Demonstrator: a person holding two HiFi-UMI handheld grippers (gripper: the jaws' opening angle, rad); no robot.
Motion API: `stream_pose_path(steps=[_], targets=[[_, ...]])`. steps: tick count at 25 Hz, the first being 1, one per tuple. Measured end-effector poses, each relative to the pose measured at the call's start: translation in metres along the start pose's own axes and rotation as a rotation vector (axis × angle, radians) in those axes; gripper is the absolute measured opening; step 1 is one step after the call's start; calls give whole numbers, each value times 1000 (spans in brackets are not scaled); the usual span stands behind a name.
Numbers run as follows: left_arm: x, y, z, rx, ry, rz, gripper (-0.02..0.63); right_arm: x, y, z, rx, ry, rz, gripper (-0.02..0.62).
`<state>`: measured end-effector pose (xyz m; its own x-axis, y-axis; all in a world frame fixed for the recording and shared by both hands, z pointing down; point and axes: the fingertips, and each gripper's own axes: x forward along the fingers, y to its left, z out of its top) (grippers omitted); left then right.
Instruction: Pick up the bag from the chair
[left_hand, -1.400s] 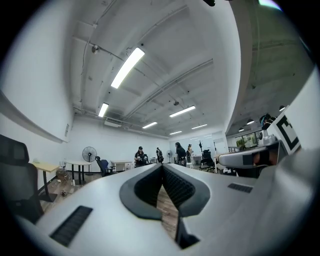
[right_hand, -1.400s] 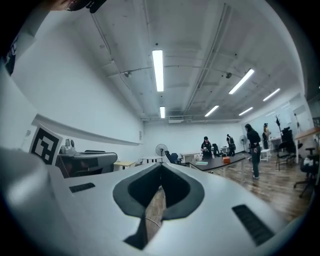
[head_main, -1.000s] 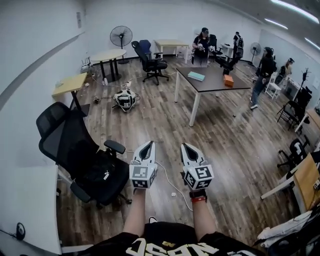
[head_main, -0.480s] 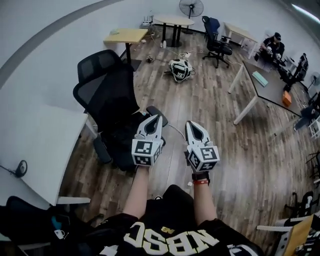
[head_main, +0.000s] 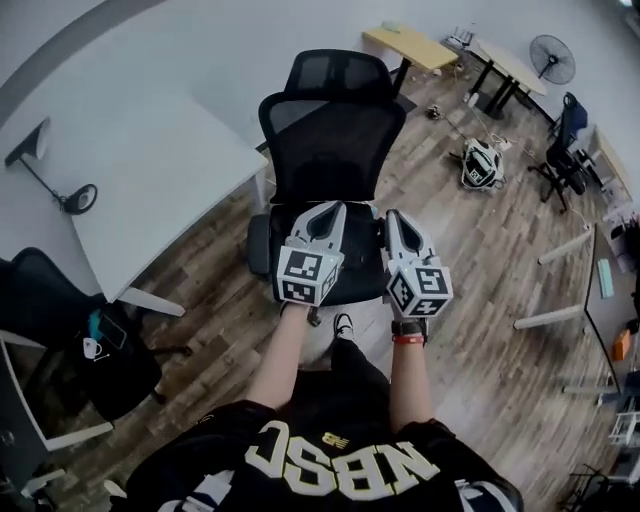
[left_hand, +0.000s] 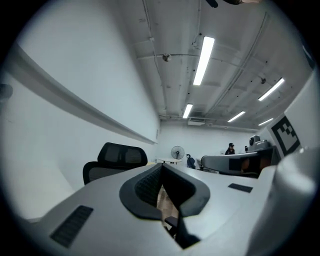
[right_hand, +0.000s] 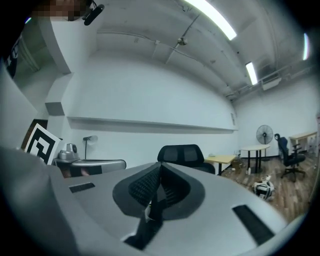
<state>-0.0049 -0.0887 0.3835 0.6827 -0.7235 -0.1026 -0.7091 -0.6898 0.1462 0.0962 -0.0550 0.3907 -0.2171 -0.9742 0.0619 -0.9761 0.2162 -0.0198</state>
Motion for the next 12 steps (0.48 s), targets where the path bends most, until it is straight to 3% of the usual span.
stream_pose_path(steps=[6, 12], targets=[[52, 54, -6, 15, 15, 151, 15, 89, -16, -8, -2, 42, 175, 11], [101, 81, -50, 13, 141, 233, 15, 148, -52, -51, 72, 135, 269, 11]])
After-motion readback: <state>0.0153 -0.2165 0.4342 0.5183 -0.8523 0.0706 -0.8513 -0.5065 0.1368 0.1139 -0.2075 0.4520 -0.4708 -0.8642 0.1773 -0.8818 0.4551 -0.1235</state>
